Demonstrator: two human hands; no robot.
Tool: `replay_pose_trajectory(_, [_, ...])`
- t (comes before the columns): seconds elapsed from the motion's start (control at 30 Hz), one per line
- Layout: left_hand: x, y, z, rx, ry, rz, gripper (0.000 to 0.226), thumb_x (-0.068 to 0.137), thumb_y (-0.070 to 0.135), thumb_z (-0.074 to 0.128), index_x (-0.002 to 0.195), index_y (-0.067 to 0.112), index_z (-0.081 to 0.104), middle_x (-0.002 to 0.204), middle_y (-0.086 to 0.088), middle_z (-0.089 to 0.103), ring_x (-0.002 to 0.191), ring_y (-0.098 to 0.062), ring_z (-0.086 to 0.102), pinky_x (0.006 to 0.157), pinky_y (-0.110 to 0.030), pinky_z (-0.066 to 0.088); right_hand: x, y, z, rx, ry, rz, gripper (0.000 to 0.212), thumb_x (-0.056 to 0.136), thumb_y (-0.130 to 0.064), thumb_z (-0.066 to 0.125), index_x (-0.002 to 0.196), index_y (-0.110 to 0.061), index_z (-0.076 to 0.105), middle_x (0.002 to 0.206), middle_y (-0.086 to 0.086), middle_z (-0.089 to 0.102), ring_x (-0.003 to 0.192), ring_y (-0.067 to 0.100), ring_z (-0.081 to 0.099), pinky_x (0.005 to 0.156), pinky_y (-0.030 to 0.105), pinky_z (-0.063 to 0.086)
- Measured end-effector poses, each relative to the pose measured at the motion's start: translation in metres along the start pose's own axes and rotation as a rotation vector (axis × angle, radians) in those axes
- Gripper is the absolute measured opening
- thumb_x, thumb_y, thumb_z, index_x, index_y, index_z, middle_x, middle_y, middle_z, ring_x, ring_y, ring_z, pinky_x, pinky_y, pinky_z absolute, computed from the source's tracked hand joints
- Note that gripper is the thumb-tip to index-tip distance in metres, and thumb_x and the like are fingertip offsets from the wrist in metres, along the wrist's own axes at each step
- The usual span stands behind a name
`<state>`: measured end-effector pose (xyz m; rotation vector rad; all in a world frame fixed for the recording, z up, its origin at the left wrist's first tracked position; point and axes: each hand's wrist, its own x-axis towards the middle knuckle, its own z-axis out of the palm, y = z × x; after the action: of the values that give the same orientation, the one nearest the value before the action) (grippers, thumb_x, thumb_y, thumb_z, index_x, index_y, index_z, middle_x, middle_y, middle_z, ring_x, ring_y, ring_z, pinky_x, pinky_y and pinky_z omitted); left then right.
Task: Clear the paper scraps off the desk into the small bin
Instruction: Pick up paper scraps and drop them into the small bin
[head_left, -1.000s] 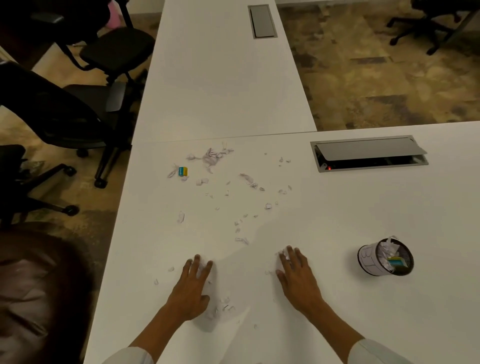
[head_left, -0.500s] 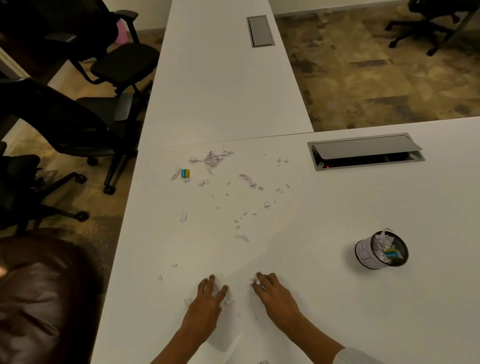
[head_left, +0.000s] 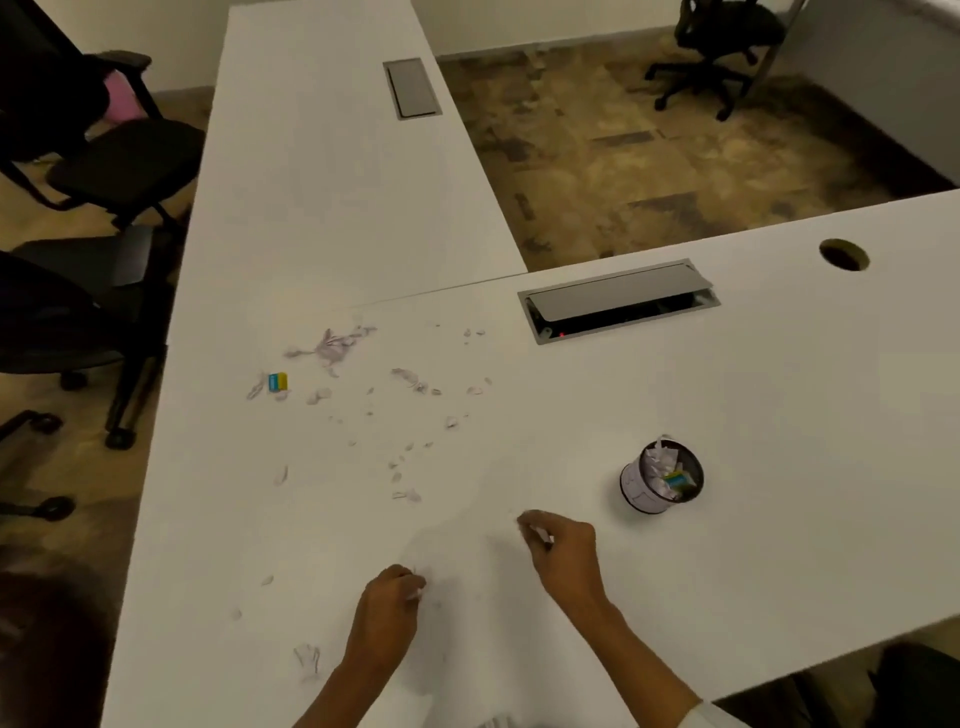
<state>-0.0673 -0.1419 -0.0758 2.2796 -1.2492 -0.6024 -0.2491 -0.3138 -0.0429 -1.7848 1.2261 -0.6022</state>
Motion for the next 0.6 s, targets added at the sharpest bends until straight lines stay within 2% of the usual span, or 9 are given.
replay_pose_trajectory(0.1, [0.030,0.053,0.007,-0.128,0.030,0.057,0.025,0.068,-0.012,0.072,0.077,0.011,0.075,0.076,0.005,0.068,0.066,0.008,0.059,0.065,0.000,0.042,0.022,-0.007,-0.059,-0.001,0.166,0.034,0.011,0.082,-0.003,0.072,0.089,-0.010,0.077,0.086,-0.010,0.072,0.083,-0.007,0.066,0.073,0.004,0.049])
replay_pose_trajectory(0.17, [0.049,0.094,0.014,-0.220,0.043,0.099,0.021,0.070,-0.011,0.071,0.077,0.009,0.074,0.078,0.007,0.066,0.070,0.012,0.060,0.064,0.000,0.042,0.035,-0.005,-0.094,-0.008,0.273,0.064,0.010,0.083,-0.004,0.072,0.091,-0.009,0.076,0.085,-0.007,0.070,0.080,0.000,0.065,0.071,-0.002,0.043])
replay_pose_trajectory(0.3, [0.083,0.175,0.032,-0.372,0.007,0.144,0.013,0.074,-0.005,0.072,0.079,0.007,0.073,0.081,-0.003,0.071,0.067,0.000,0.064,0.062,-0.003,0.044,0.058,0.009,-0.136,-0.009,0.423,0.176,0.012,0.085,-0.011,0.071,0.096,-0.012,0.076,0.092,0.000,0.073,0.084,0.010,0.065,0.073,-0.005,0.040])
replay_pose_trajectory(0.37, [0.099,0.210,0.041,-0.436,-0.036,0.150,0.010,0.075,-0.001,0.072,0.080,0.007,0.071,0.081,-0.005,0.070,0.066,-0.002,0.064,0.057,-0.004,0.044,0.065,0.015,-0.144,0.010,0.438,0.167,0.014,0.085,-0.009,0.069,0.097,-0.013,0.075,0.099,-0.001,0.074,0.092,0.011,0.068,0.081,0.002,0.045])
replay_pose_trajectory(0.43, [0.113,0.240,0.050,-0.460,-0.055,0.172,0.009,0.076,0.002,0.073,0.084,0.005,0.071,0.083,-0.005,0.070,0.066,0.003,0.061,0.059,-0.002,0.042,0.068,0.017,-0.148,0.015,0.416,0.149,0.018,0.086,-0.006,0.067,0.100,-0.014,0.074,0.105,-0.002,0.073,0.100,0.011,0.067,0.089,0.014,0.049])
replay_pose_trajectory(0.47, [0.119,0.252,0.053,-0.458,-0.060,0.182,0.011,0.076,0.004,0.074,0.087,0.003,0.071,0.085,-0.006,0.070,0.066,0.002,0.060,0.062,-0.001,0.041,0.068,0.017,-0.149,0.015,0.400,0.145,0.019,0.086,-0.005,0.067,0.101,-0.014,0.074,0.106,-0.002,0.072,0.101,0.010,0.066,0.090,0.014,0.050])
replay_pose_trajectory(0.6, [0.134,0.287,0.066,-0.436,-0.104,0.181,0.016,0.078,0.006,0.071,0.094,0.004,0.071,0.092,-0.011,0.070,0.079,-0.017,0.064,0.065,-0.003,0.038,0.064,0.015,-0.164,0.012,0.374,0.149,0.025,0.085,0.002,0.063,0.102,-0.013,0.073,0.097,-0.003,0.070,0.078,-0.005,0.063,0.069,-0.003,0.041])
